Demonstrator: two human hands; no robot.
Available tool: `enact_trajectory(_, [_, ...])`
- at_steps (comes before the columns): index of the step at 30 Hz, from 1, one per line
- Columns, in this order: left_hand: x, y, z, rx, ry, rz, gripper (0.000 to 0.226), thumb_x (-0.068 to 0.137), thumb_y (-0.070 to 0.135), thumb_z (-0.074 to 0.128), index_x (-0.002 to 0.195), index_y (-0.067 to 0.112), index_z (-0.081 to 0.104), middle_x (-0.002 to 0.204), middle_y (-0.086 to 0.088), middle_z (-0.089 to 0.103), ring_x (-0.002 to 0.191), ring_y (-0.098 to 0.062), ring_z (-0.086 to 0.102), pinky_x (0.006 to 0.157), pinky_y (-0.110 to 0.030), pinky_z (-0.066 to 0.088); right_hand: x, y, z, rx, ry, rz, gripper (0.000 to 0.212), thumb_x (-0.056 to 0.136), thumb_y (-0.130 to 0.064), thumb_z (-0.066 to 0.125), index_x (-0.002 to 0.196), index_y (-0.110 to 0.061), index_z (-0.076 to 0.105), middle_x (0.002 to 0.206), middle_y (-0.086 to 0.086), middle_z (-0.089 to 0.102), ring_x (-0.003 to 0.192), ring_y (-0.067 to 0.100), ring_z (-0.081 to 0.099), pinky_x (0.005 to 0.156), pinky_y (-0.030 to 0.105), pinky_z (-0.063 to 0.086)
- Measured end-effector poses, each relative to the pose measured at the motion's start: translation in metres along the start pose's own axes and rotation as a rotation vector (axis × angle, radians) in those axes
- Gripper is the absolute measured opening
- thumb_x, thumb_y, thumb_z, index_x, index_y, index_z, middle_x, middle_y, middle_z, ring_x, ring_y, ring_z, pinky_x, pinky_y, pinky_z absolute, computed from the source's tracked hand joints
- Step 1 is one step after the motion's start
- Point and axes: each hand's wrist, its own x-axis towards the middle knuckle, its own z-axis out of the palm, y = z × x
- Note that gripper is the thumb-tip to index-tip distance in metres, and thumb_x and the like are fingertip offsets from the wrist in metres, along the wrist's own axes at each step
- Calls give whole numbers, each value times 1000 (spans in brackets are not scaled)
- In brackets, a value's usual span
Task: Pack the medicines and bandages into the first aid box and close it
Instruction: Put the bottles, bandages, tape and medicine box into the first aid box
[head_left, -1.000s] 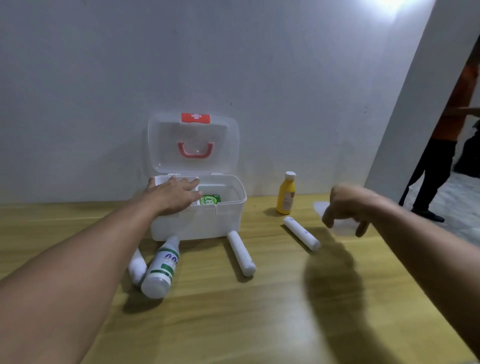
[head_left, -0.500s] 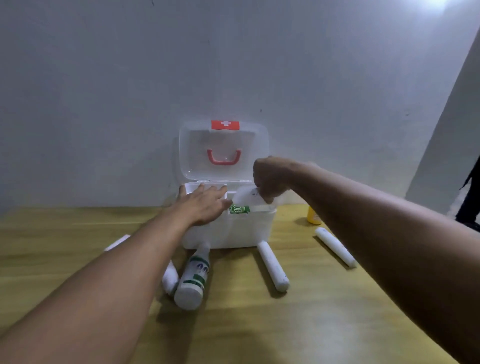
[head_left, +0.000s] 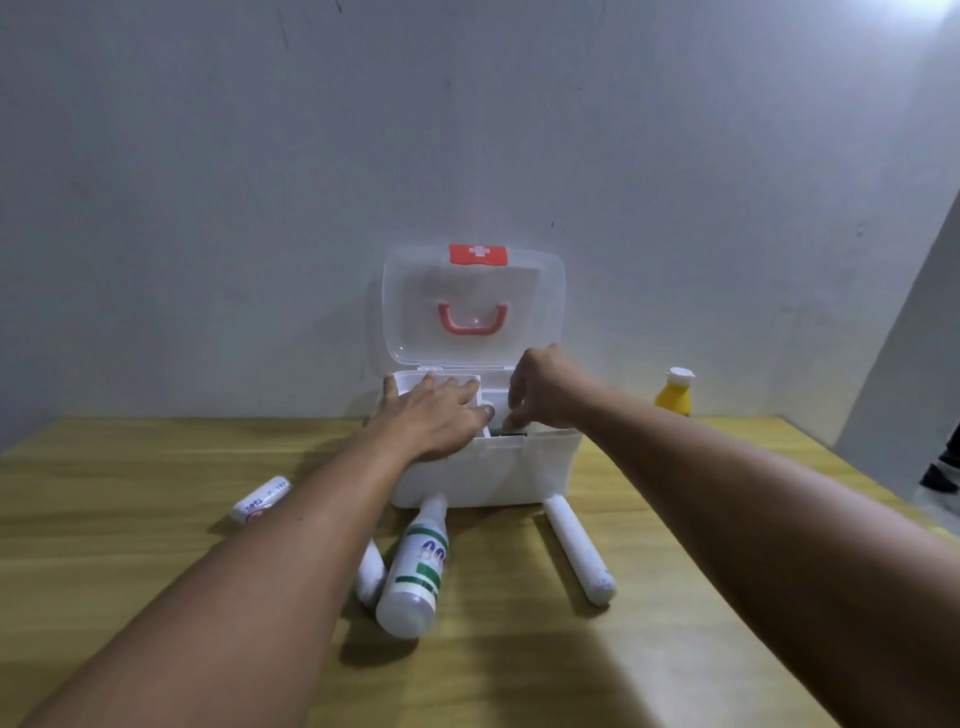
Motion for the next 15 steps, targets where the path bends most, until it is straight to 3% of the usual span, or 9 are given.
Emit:
enact_trajectory(3, [-2, -1, 0, -13, 2, 9, 63, 97, 55, 21, 155, 30, 16, 164, 6, 14, 152, -20, 5, 118, -59, -4, -4, 11, -10, 42, 172, 17, 29, 69, -32, 85, 85, -9, 76, 87, 11, 75, 77, 26, 69, 75, 41, 59])
enact_trajectory(6, [-3, -1, -1, -22, -2, 1, 63, 97, 56, 21, 155, 31, 15, 164, 6, 14, 152, -19, 6, 118, -58, -3, -19, 41, -38, -91, 379, 232, 22, 80, -30, 72, 85, -9, 72, 92, 16, 72, 86, 36, 67, 71, 36, 55])
enact_trajectory(9, [-4, 0, -2, -15, 4, -3, 63, 97, 55, 22, 155, 31, 17, 163, 6, 17, 152, -20, 8, 118, -59, -1, -43, 80, -54, -278, 193, 462, 18, 83, -18, 62, 98, -7, 65, 105, 17, 67, 98, 37, 65, 71, 35, 50])
enact_trajectory(11, [-5, 1, -3, -20, 2, -4, 61, 98, 53, 21, 155, 30, 18, 163, 6, 18, 152, -21, 9, 118, -60, -1, -53, 96, -50, -278, 80, 436, 23, 84, -10, 60, 106, -5, 65, 110, 16, 68, 98, 35, 64, 72, 35, 52])
enact_trajectory(15, [-9, 3, -6, -43, -5, -5, 57, 100, 46, 19, 155, 29, 18, 164, 5, 17, 152, -21, 9, 118, -60, -2, -59, 104, -46, -170, 184, 339, 24, 81, 3, 59, 98, -12, 71, 105, 16, 69, 90, 34, 63, 64, 33, 44])
